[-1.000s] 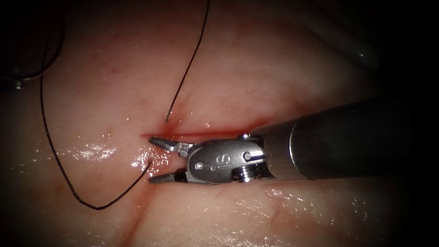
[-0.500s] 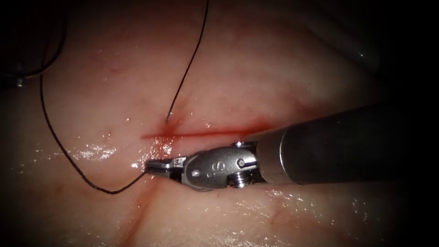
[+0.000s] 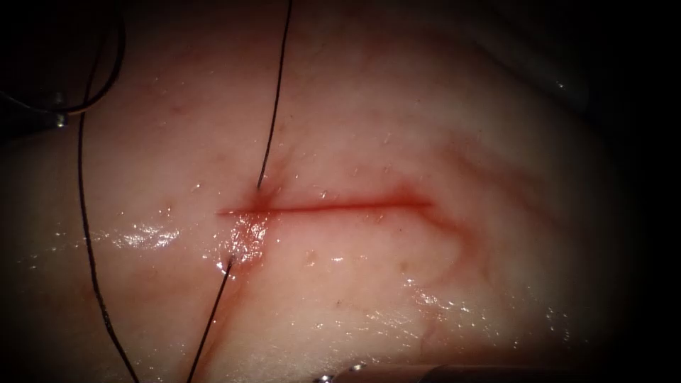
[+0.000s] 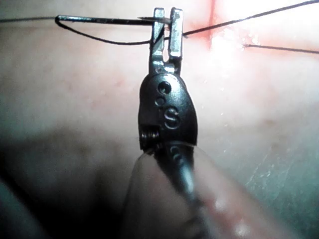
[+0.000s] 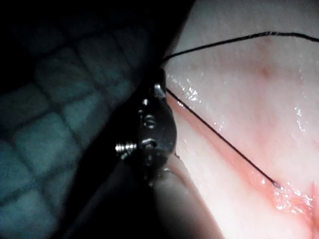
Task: Wound Closure
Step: Pull the suture through the tissue until a short tail remains on top
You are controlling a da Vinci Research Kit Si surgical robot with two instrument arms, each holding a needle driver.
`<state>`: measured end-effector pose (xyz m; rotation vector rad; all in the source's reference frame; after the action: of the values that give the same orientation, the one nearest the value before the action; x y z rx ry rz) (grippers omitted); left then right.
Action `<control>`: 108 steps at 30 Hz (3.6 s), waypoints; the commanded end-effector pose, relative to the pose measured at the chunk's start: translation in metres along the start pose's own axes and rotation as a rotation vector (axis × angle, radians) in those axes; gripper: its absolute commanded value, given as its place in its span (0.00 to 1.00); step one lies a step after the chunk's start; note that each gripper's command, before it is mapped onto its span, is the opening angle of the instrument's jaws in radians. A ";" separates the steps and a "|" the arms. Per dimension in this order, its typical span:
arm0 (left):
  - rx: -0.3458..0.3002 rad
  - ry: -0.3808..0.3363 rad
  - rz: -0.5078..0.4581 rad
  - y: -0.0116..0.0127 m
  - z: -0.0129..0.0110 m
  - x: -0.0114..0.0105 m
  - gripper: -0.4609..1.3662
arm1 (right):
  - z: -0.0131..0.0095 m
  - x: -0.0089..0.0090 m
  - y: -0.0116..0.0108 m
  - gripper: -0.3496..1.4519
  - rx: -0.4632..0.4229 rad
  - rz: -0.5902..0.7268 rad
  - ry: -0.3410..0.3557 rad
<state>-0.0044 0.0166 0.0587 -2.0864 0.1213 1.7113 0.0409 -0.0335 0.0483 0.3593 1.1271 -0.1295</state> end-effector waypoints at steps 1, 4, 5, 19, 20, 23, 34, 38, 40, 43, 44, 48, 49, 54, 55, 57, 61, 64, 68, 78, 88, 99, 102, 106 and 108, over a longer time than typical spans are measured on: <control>-0.010 0.001 0.002 0.0000 -0.0001 -0.0001 0.06 | 0.0005 0.0000 -0.0003 0.00 0.014 0.005 0.007; -0.012 0.001 0.005 -0.0004 -0.0004 -0.0007 0.06 | 0.0029 0.0017 -0.0018 0.00 0.076 -0.013 0.046; -0.013 0.001 0.006 -0.0005 -0.0006 -0.0008 0.06 | 0.0033 0.0019 -0.0016 0.00 0.075 -0.022 0.053; -0.003 -0.044 0.057 -0.0050 -0.0073 0.0018 0.06 | -0.0064 0.0006 0.0066 0.85 -0.210 -0.005 0.100; 0.001 -0.050 0.059 -0.0054 -0.0079 0.0019 0.06 | -0.0072 0.0003 0.0070 0.85 -0.215 -0.010 0.099; 0.014 -0.064 0.063 -0.0065 -0.0092 0.0021 0.06 | -0.0095 -0.0010 0.0086 0.84 -0.255 -0.035 0.108; 0.038 -0.069 0.076 -0.0059 -0.0097 0.0009 0.06 | -0.0084 -0.0106 0.0167 0.93 -0.341 -0.150 0.052; 0.032 -0.059 0.070 -0.0049 -0.0091 0.0008 0.06 | -0.0071 -0.0126 0.0175 0.92 -0.347 -0.174 0.045; 0.031 -0.056 0.065 -0.0044 -0.0088 0.0009 0.06 | -0.0065 -0.0137 0.0178 0.91 -0.343 -0.181 0.034; 0.026 -0.048 0.066 -0.0035 -0.0080 0.0012 0.06 | -0.0056 -0.0147 0.0179 0.85 -0.343 -0.187 0.020; 0.025 -0.046 0.067 -0.0034 -0.0078 0.0012 0.06 | -0.0054 -0.0148 0.0179 0.85 -0.342 -0.189 0.022; 0.017 -0.034 0.069 -0.0025 -0.0067 0.0013 0.06 | -0.0037 -0.0149 0.0180 0.83 -0.336 -0.196 0.039; 0.017 -0.033 0.069 -0.0024 -0.0065 0.0012 0.06 | -0.0034 -0.0147 0.0181 0.83 -0.335 -0.197 0.043; 0.012 -0.030 0.064 -0.0022 -0.0058 0.0010 0.06 | -0.0029 -0.0146 0.0182 0.11 -0.298 -0.207 0.047; 0.012 -0.030 0.064 -0.0022 -0.0058 0.0010 0.06 | -0.0034 -0.0147 0.0181 0.00 -0.273 -0.206 0.037; 0.011 -0.029 0.064 -0.0022 -0.0059 0.0010 0.06 | -0.0045 -0.0148 0.0179 0.00 -0.276 -0.201 0.009; 0.011 -0.029 0.059 -0.0021 -0.0060 0.0010 0.06 | -0.0065 -0.0147 0.0166 0.00 -0.285 -0.179 -0.011; 0.012 -0.029 0.059 -0.0022 -0.0058 0.0009 0.06 | -0.0072 -0.0139 0.0148 0.00 -0.282 -0.174 -0.011; 0.018 -0.030 0.061 -0.0021 -0.0050 0.0006 0.06 | -0.0066 -0.0111 0.0108 0.00 -0.240 -0.179 0.030; 0.021 -0.031 0.058 -0.0026 -0.0039 -0.0005 0.06 | -0.0011 -0.0012 -0.0009 0.00 -0.037 -0.172 0.061; 0.014 -0.035 0.042 -0.0024 -0.0043 -0.0020 0.06 | 0.0040 0.0048 -0.0032 0.00 0.061 -0.201 0.129; 0.012 -0.036 0.041 -0.0027 -0.0042 -0.0022 0.06 | -0.0045 0.0022 0.0034 0.96 -0.210 -0.120 0.177; 0.013 -0.037 0.042 -0.0027 -0.0041 -0.0022 0.06 | -0.0085 0.0005 0.0058 0.91 -0.236 -0.126 0.168; 0.015 -0.037 0.043 -0.0026 -0.0038 -0.0023 0.06 | -0.0115 -0.0021 0.0093 0.90 -0.296 -0.132 0.181; 0.017 -0.037 0.038 -0.0024 -0.0036 -0.0025 0.06 | -0.0122 -0.0042 0.0115 0.90 -0.330 -0.135 0.177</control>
<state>-0.0010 0.0169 0.0623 -2.0462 0.1726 1.7611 0.0316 -0.0177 0.0512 -0.0116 1.3200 -0.0196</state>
